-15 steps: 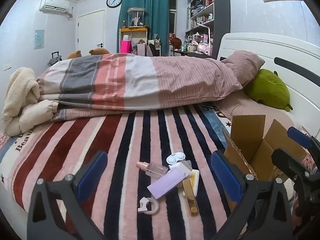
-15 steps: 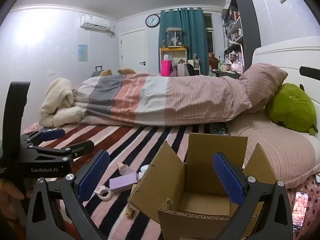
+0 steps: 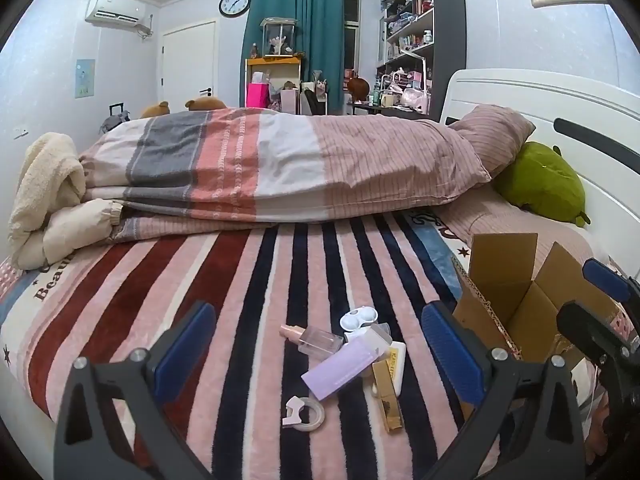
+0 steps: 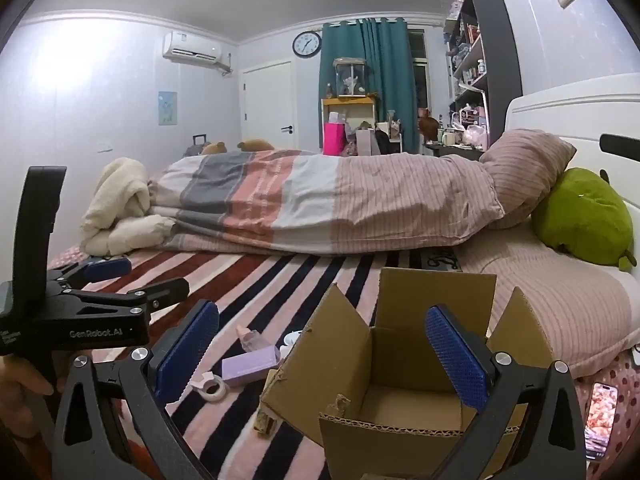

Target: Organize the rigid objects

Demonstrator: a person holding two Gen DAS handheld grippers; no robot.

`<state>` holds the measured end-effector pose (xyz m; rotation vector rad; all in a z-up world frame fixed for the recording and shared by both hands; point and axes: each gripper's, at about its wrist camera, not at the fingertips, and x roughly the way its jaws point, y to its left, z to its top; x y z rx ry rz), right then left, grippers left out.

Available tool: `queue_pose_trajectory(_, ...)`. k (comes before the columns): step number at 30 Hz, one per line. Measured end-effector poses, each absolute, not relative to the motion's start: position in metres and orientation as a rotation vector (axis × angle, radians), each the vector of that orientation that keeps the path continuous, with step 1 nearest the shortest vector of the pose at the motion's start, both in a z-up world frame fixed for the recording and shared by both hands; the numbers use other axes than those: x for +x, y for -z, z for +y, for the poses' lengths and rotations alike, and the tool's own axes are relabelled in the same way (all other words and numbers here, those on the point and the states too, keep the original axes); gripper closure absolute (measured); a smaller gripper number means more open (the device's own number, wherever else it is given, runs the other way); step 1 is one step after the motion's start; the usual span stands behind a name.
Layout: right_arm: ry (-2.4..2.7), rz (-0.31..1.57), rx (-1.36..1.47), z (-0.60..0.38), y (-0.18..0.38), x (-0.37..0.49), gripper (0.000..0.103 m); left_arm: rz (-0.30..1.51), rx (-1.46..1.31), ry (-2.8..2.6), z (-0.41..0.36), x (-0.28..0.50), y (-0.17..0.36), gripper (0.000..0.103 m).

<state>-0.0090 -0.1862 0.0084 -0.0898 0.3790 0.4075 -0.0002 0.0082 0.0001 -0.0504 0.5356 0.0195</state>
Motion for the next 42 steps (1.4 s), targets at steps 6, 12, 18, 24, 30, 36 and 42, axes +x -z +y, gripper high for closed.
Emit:
queue_pose_trajectory(6,-0.425,0.373,-0.084,-0.186,-0.007,-0.012,0.000,0.534,-0.052,-0.020,0.009,0.000,0.000,0.000)
queue_pose_trajectory(12,-0.440,0.362,-0.076,-0.186,-0.005,-0.014,0.000,0.532,-0.053,-0.021,0.009,0.001,0.000,0.000)
queue_pose_trajectory(18,-0.467,0.357,-0.058,-0.186,-0.005,-0.015,0.000,0.535,-0.060,-0.012,0.011,0.001,0.000,0.000)
queue_pose_trajectory(24,-0.468,0.350,-0.074,-0.185,-0.005,-0.017,0.000,0.533,-0.057,-0.016,0.011,0.001,-0.001,0.000)
queue_pose_trajectory(30,-0.458,0.344,-0.087,-0.183,-0.005,-0.017,0.000,0.532,-0.058,-0.016,0.010,0.000,-0.001,0.000)
queue_pose_trajectory(36,-0.464,0.343,-0.088,-0.181,-0.004,-0.018,0.000,0.532,-0.059,-0.017,0.011,0.000,-0.001,0.000)
queue_pose_trajectory(42,-0.471,0.344,-0.090,-0.181,-0.003,-0.017,0.000,0.532,-0.058,-0.018,0.011,0.000,-0.001,0.000)
